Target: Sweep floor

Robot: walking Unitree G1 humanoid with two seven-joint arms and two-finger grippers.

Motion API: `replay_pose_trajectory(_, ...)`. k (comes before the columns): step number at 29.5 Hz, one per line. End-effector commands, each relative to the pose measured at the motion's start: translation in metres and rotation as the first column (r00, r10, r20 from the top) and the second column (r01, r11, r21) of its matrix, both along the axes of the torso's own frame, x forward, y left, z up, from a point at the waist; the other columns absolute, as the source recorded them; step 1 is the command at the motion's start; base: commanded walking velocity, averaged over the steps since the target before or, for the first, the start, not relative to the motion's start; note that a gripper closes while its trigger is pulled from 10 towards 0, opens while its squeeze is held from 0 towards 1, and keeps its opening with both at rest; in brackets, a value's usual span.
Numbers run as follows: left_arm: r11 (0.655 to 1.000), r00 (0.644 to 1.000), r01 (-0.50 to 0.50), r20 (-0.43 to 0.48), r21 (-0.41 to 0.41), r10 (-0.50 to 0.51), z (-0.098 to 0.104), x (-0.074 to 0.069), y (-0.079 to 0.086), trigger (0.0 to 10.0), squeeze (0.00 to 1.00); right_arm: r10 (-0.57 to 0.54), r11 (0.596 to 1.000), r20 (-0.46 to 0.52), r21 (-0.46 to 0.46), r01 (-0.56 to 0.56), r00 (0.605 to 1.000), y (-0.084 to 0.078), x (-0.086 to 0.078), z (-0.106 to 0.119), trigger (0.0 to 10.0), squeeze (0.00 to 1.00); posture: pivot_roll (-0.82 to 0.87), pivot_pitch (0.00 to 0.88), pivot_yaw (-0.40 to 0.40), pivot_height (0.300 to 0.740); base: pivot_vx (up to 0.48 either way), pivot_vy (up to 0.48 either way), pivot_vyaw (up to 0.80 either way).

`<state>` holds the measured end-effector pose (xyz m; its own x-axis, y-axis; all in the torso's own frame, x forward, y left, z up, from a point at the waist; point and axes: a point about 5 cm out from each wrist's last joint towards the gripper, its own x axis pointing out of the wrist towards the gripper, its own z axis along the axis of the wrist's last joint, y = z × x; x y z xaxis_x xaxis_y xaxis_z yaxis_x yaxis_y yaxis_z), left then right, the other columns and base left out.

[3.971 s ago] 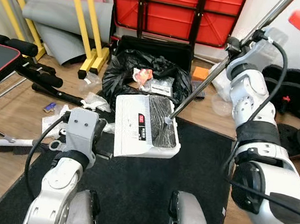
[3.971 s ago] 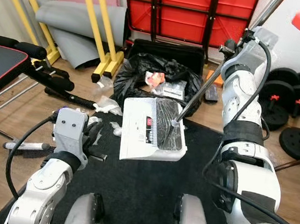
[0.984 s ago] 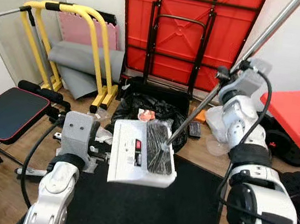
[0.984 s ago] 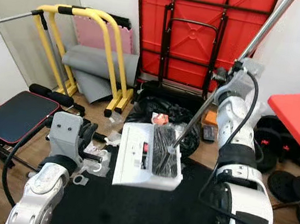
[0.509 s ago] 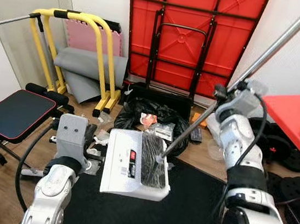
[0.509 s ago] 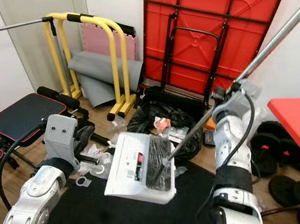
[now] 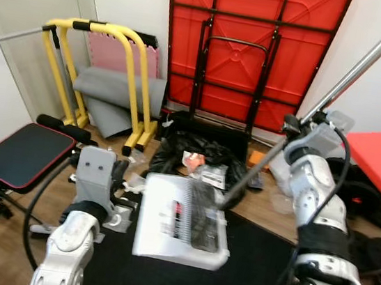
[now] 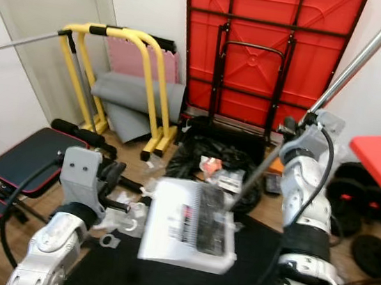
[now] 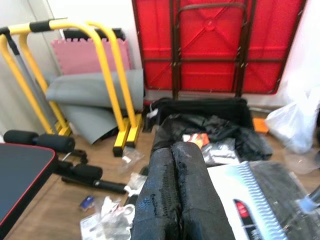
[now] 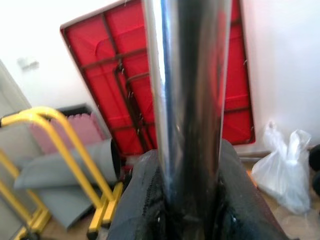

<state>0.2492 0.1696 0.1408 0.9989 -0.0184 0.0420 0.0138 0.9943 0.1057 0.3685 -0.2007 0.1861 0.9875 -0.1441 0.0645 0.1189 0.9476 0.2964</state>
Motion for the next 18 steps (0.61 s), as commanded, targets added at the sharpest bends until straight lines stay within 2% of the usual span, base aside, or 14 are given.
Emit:
replay_pose_trajectory(1, 1.0, 1.0, 0.005, 0.006, -0.01, -0.005, 0.002, -0.001, -0.001, 10.0, 0.0, -0.015, 1.0, 0.084, 0.027, 0.012, 0.996, -0.004, -0.002, 0.018, 10.0, 0.0, -0.1, 0.003, -0.03, 0.74, 0.292, 0.0, 0.0)
replay_pose_trajectory(10, 1.0, 1.0, 0.017, 0.006, -0.011, -0.017, 0.001, -0.002, -0.003, 10.0, 0.0, 0.017, 1.0, 0.113, 0.004, -0.018, 0.993, 0.002, -0.005, 0.023, 10.0, 0.0, -0.1, 0.005, -0.029, 0.74, 0.295, 0.0, 0.0)
replay_pose_trajectory(18, 1.0, 1.0, 0.017, 0.003, -0.011, -0.017, 0.0, -0.002, -0.003, 10.0, 0.0, 0.035, 0.999, 0.093, -0.02, -0.033, 0.995, 0.006, -0.009, 0.015, 10.0, 0.0, -0.1, 0.0, -0.034, 0.74, 0.3, 0.0, 0.0)
